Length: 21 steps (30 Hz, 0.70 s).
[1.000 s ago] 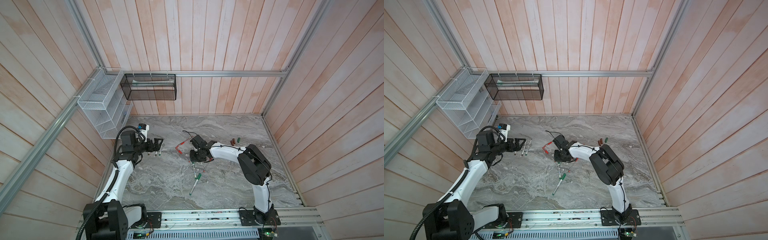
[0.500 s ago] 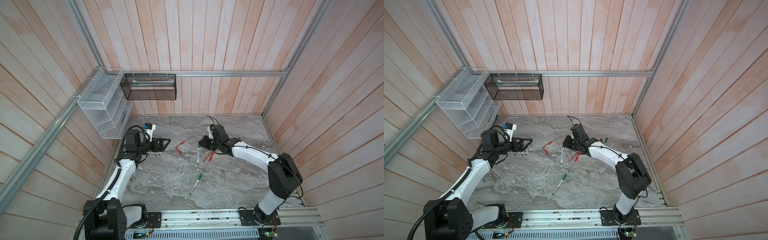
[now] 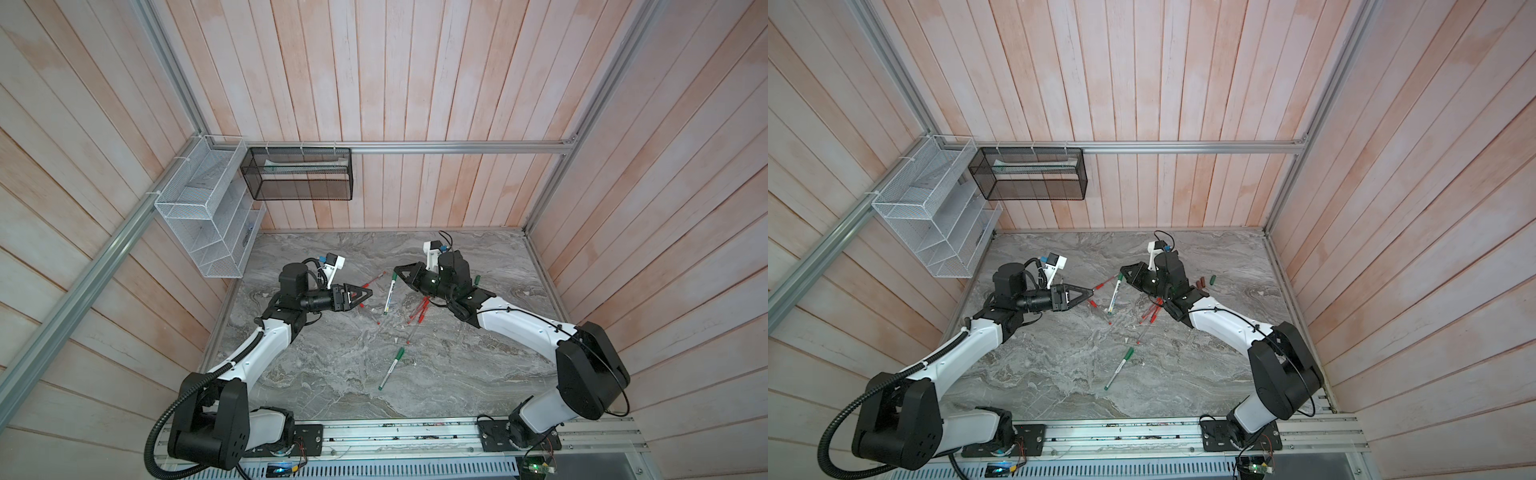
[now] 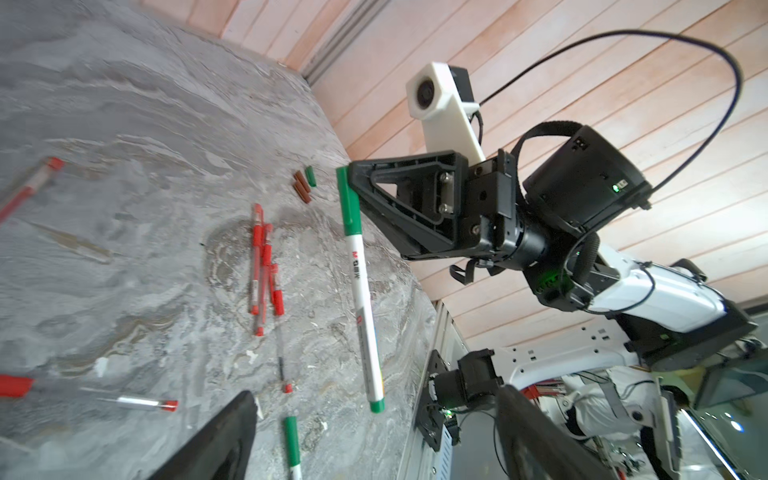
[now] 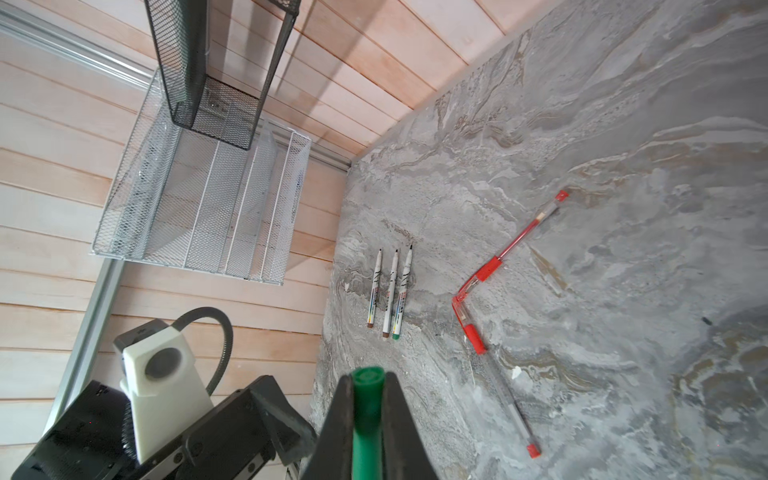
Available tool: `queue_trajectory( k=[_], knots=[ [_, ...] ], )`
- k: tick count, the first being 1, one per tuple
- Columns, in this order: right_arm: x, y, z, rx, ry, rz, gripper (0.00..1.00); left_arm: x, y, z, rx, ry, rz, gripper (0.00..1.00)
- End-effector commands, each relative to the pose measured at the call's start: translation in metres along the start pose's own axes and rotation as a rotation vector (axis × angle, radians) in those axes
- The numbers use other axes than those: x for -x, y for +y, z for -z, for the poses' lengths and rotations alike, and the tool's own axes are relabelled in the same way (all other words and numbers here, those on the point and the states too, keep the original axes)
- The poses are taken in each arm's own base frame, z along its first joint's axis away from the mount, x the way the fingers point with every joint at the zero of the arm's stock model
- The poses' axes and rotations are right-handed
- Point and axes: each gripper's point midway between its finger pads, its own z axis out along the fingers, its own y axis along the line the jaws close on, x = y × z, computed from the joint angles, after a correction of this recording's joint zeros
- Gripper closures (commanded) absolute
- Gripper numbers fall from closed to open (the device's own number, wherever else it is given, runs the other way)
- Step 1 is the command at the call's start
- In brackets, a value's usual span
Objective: Open the pen caps
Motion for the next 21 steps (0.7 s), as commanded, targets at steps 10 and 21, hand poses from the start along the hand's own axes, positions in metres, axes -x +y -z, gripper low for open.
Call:
queue_trajectory(
  k=[10,21],
  knots=[
    [-0.014,0.045,-0.003,0.141,-0.002,-0.006,0.89,0.009,-0.005,-0.023,-0.044,0.05,-0.005,0.4],
    [-0.02,0.051,-0.005,0.162,0.004,0.003,0.89,-0.002,-0.003,-0.032,-0.043,0.092,-0.025,0.69]
  ],
)
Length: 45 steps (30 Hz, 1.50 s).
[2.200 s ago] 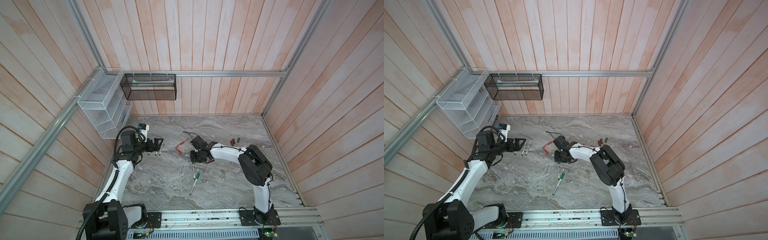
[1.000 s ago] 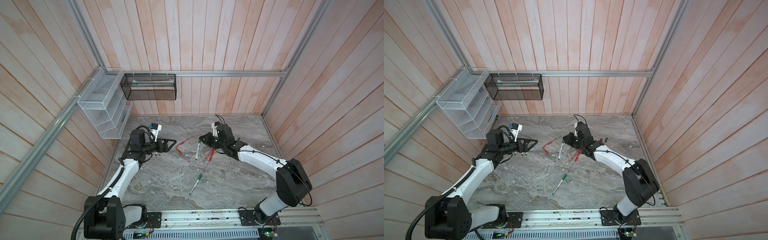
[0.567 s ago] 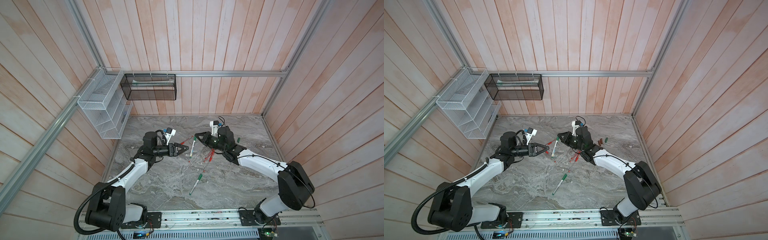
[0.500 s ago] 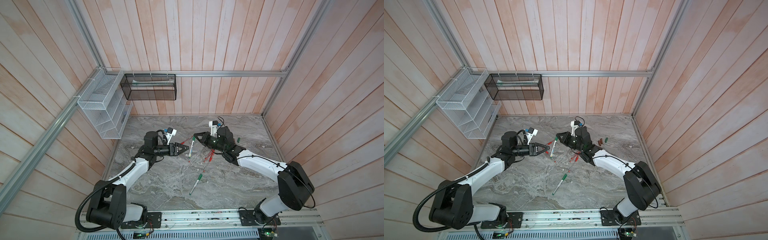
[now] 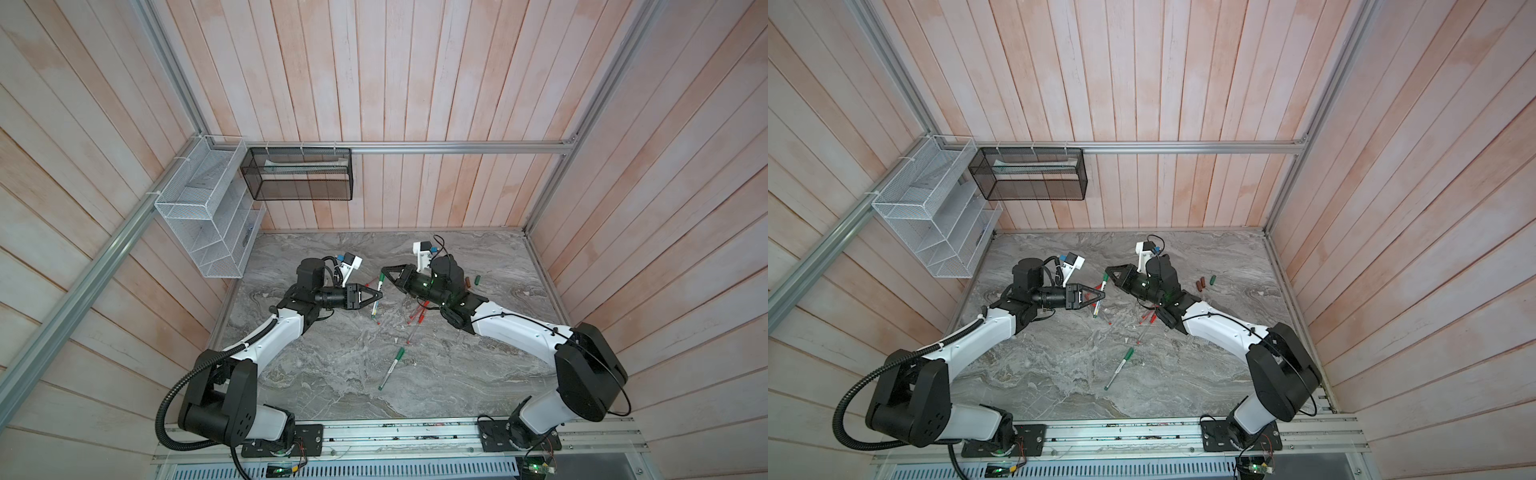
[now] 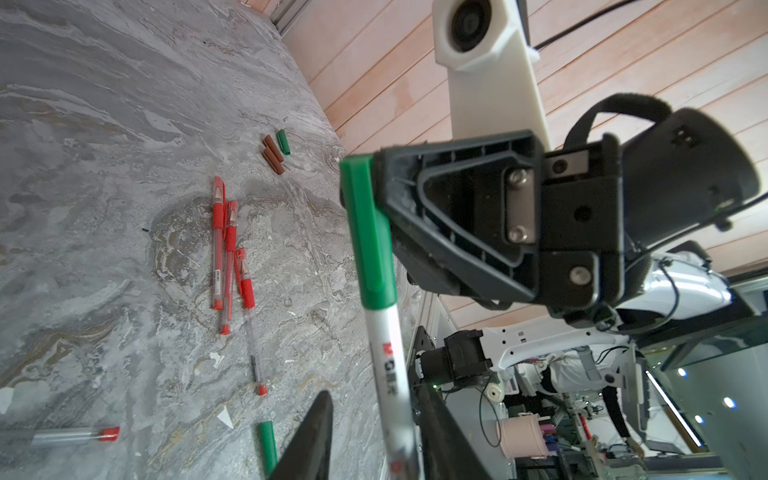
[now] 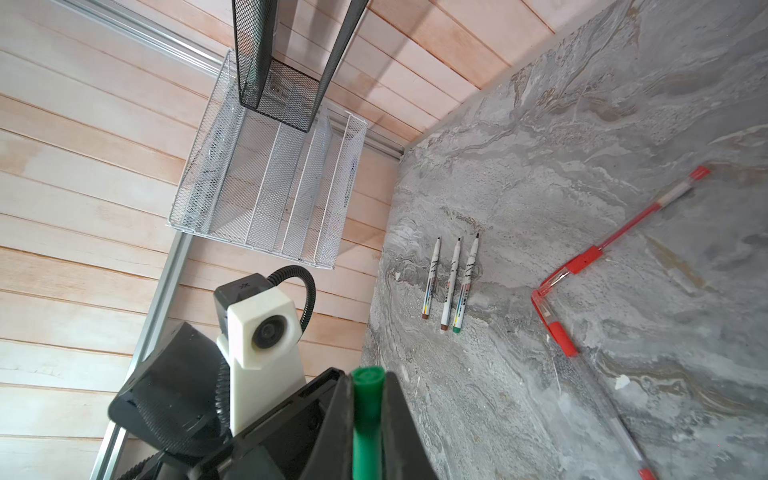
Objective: Open the pen caps
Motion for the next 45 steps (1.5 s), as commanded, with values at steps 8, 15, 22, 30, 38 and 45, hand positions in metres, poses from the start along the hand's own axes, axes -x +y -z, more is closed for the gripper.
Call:
queue_trajectory(
  k=[8,15,22,30,38,45],
  knots=[
    [0.005,0.016,0.004,0.091,-0.005,0.035,0.74,0.003,-0.004,0.0,-0.003,0.005,-0.059,0.94],
    [0.006,0.023,0.015,0.174,-0.001,0.03,0.64,-0.002,-0.016,0.002,-0.056,0.018,-0.091,0.98],
    [-0.01,0.014,0.007,0.173,0.049,0.005,0.64,0.002,-0.02,0.003,-0.073,0.017,-0.09,1.0],
    [-0.018,0.009,0.001,0.176,0.074,-0.008,0.75,0.001,-0.017,0.001,-0.075,0.021,-0.08,1.0],
    [-0.01,0.008,0.002,0.177,0.06,-0.006,0.94,-0.004,-0.015,0.0,-0.072,0.028,-0.076,1.0],
    [0.032,0.012,0.02,0.176,-0.035,0.033,1.0,-0.015,-0.015,0.001,-0.076,0.03,-0.082,1.0]
  ],
)
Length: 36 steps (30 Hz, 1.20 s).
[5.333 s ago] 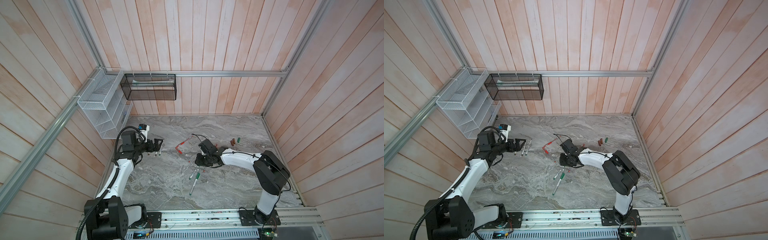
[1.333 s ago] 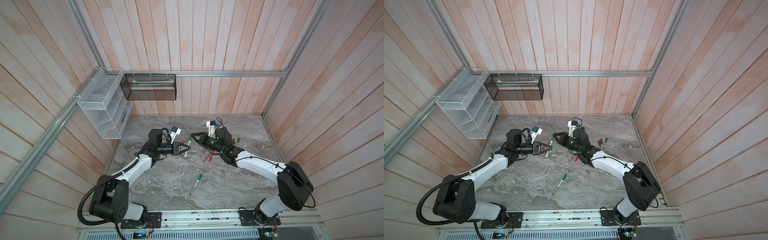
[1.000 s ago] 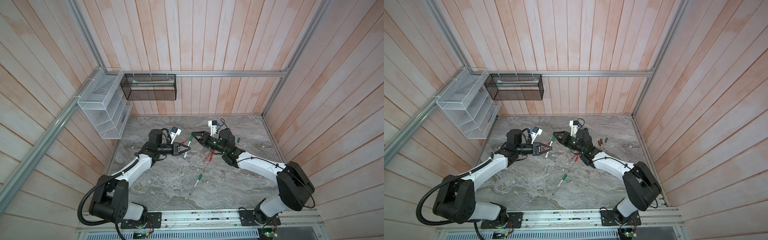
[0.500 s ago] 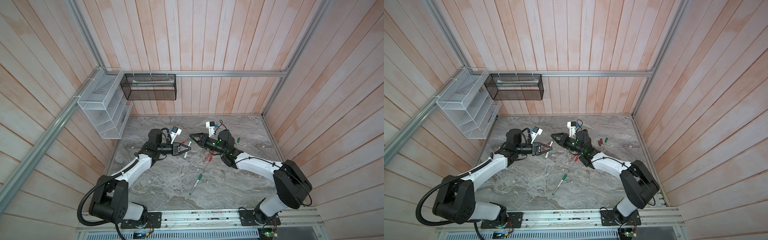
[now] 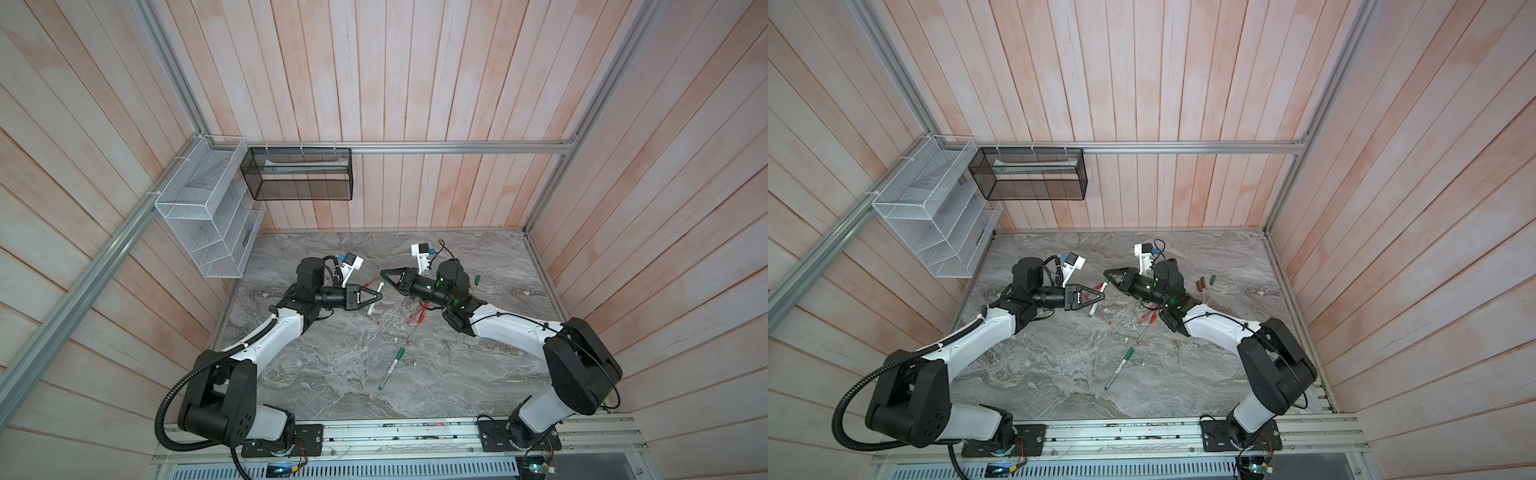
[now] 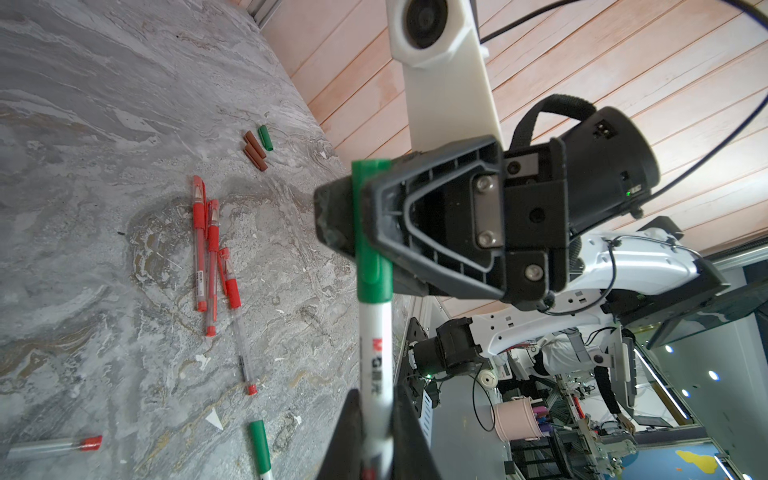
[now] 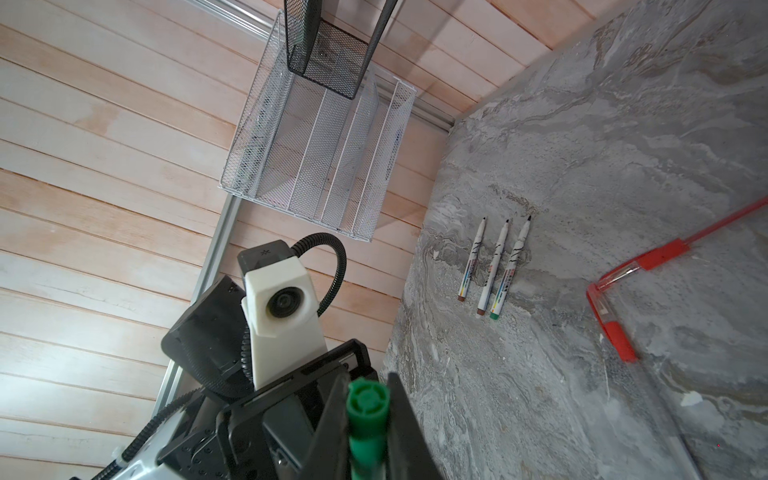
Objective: Open the pen caps
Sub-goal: 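Pull the green cap off with the right gripper away from the left gripper, then lower the marker with the left gripper while the right carries the cap back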
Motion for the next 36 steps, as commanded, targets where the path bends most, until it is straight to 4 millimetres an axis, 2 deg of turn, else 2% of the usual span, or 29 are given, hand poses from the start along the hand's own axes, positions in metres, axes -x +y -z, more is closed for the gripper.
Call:
queue_trajectory(
  k=[1,6,9,14,17,21,23,27,31,36],
  knots=[
    [0.045,0.012,0.018,0.006,-0.128,0.048,1.0,-0.015,-0.006,0.001,-0.033,0.012,-0.04,1.0],
    [0.08,0.016,0.036,0.001,-0.202,0.071,1.0,-0.024,-0.013,0.001,-0.04,0.022,-0.048,1.0],
    [0.085,0.016,0.038,-0.006,-0.211,0.084,1.0,-0.029,-0.012,-0.001,-0.042,0.027,-0.057,1.0],
    [0.084,0.015,0.045,-0.007,-0.225,0.078,1.0,-0.023,-0.012,-0.001,-0.021,0.026,-0.06,1.0],
    [0.096,0.013,0.057,-0.013,-0.265,0.077,1.0,-0.028,-0.012,-0.002,-0.046,0.028,-0.045,1.0],
    [0.121,0.024,0.075,-0.001,-0.333,0.101,1.0,-0.028,-0.015,-0.003,-0.047,0.033,-0.033,1.0],
    [0.127,0.023,0.079,-0.016,-0.349,0.117,1.0,-0.034,-0.015,-0.004,-0.055,0.038,-0.039,1.0],
    [0.124,0.02,0.077,-0.005,-0.326,0.1,1.0,-0.032,-0.016,-0.003,-0.04,0.042,-0.052,1.0],
    [0.12,0.012,0.085,-0.045,-0.332,0.114,1.0,-0.029,-0.012,-0.003,-0.019,0.03,-0.06,1.0],
    [0.114,0.003,0.103,-0.125,-0.311,0.137,1.0,0.002,0.024,0.013,0.199,-0.053,-0.047,1.0]
  ],
)
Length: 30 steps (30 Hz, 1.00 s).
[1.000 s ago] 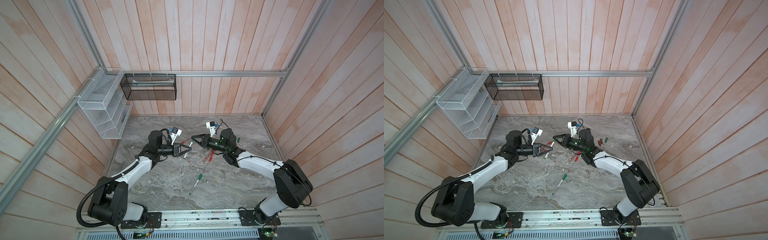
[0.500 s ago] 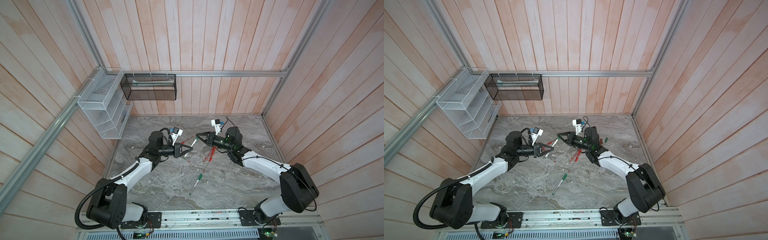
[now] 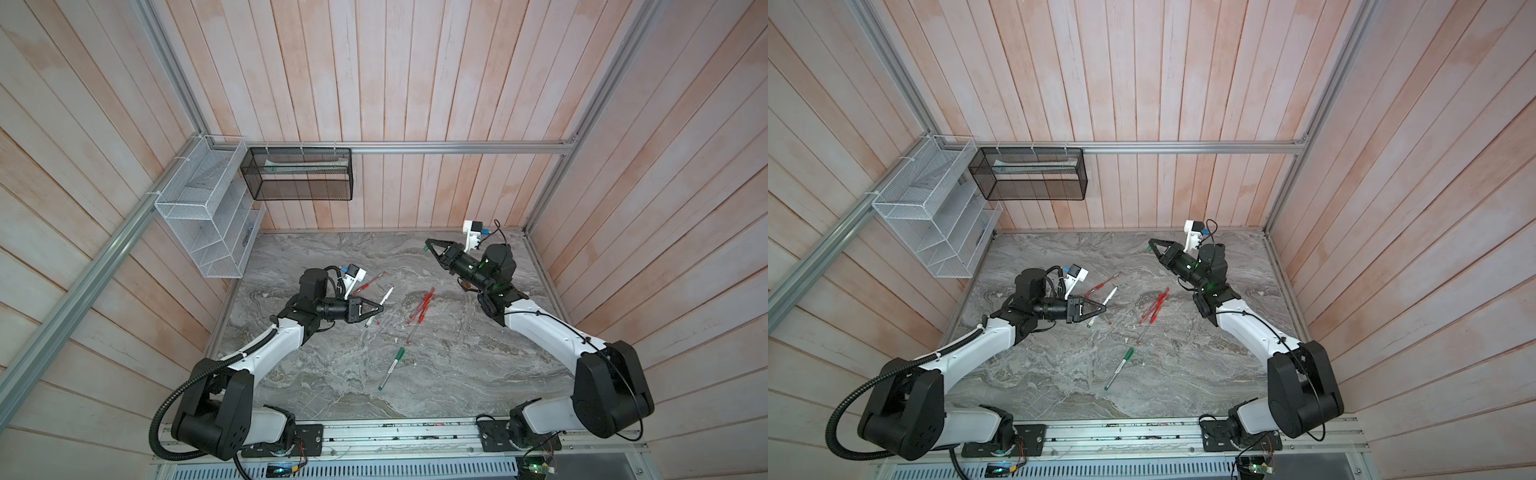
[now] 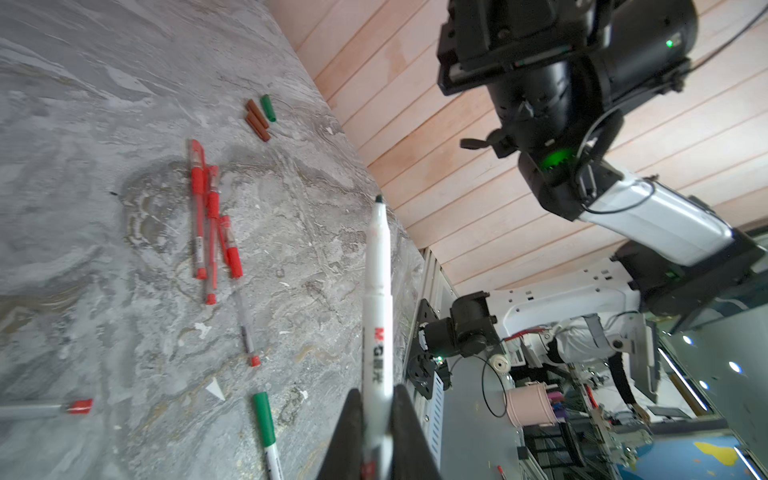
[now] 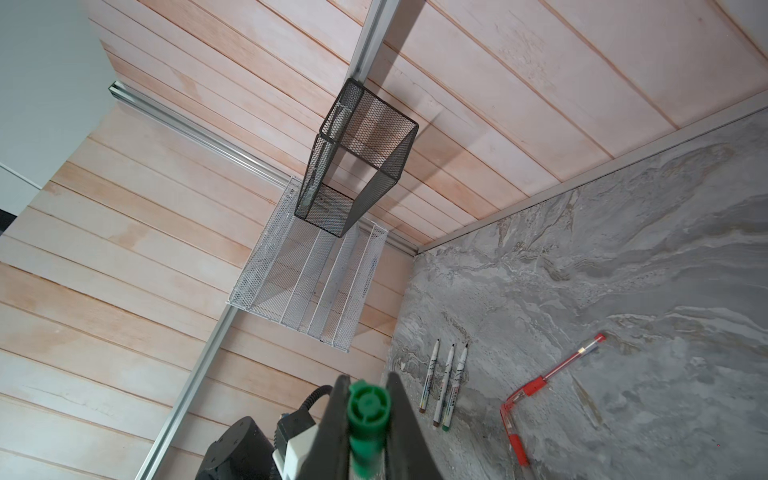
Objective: Open the pen caps
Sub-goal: 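Lower the marker with the left gripper while the right carries the cap back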
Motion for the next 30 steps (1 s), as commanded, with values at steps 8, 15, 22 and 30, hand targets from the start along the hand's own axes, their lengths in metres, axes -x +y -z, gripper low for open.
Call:
queue_trajectory(
  k=[8,15,22,30],
  knots=[
    [-0.001,-0.029,0.058,-0.229,0.001,0.138,1.0,0.047,0.113,0.055,0.652,-0.171,0.046,1.0],
    [-0.004,-0.046,0.101,-0.304,-0.031,0.145,1.0,0.042,0.148,0.062,0.792,-0.152,0.07,1.0],
    [-0.009,-0.064,0.137,-0.369,-0.051,0.152,1.0,0.037,0.189,0.078,0.994,-0.105,0.081,1.0],
    [-0.012,-0.074,0.155,-0.426,-0.041,0.197,1.0,0.029,0.215,0.061,1.084,0.023,0.018,1.0]
  ],
)
